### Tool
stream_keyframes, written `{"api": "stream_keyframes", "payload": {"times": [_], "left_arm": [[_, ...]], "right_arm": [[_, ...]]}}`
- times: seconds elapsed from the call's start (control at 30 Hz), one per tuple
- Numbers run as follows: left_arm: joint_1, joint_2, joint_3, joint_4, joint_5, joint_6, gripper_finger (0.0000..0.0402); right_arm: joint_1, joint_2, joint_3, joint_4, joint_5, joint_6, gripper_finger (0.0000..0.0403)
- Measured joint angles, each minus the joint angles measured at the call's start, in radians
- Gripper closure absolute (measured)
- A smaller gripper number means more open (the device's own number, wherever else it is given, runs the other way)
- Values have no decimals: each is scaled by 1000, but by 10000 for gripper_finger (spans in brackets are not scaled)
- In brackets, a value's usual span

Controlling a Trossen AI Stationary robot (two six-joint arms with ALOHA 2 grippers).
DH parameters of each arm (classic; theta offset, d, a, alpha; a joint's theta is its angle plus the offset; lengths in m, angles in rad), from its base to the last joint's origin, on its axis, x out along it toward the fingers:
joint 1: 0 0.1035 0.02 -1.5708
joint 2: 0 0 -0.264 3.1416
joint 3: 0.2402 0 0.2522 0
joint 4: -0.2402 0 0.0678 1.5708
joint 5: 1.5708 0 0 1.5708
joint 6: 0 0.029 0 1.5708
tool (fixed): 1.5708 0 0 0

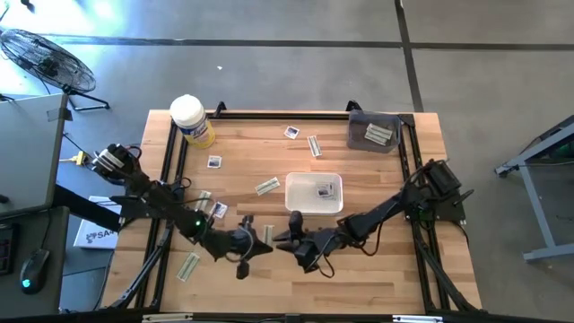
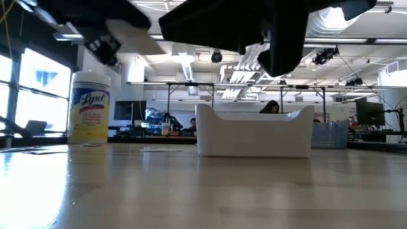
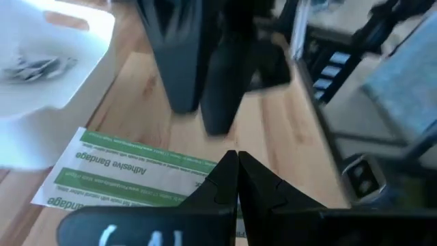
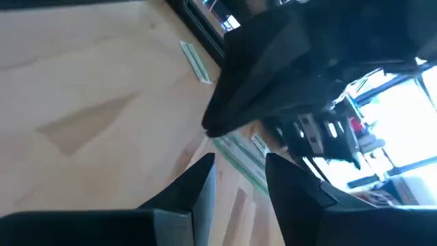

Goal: Pick & Place First Aid Supplies
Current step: Put the green bandage into the black bin

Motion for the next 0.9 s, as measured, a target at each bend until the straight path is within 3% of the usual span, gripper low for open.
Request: {"api": "stream_keyframes", "payload": {"times": [0.17, 0.4, 0.67, 0.9], "left_arm": [[68, -1, 0, 74, 111, -2, 402], [110, -1, 0, 110, 192, -1, 401], [107, -1, 1, 139, 188, 42, 401], [107, -12, 1, 156, 245, 55, 400]], "right_arm": [[-3, 4, 0, -3, 34, -101, 279], [-5, 4, 0, -8, 80, -75, 285], [-15, 4, 0, -8, 66, 19, 391], [-20, 4, 0, -24, 133, 40, 400]]}}
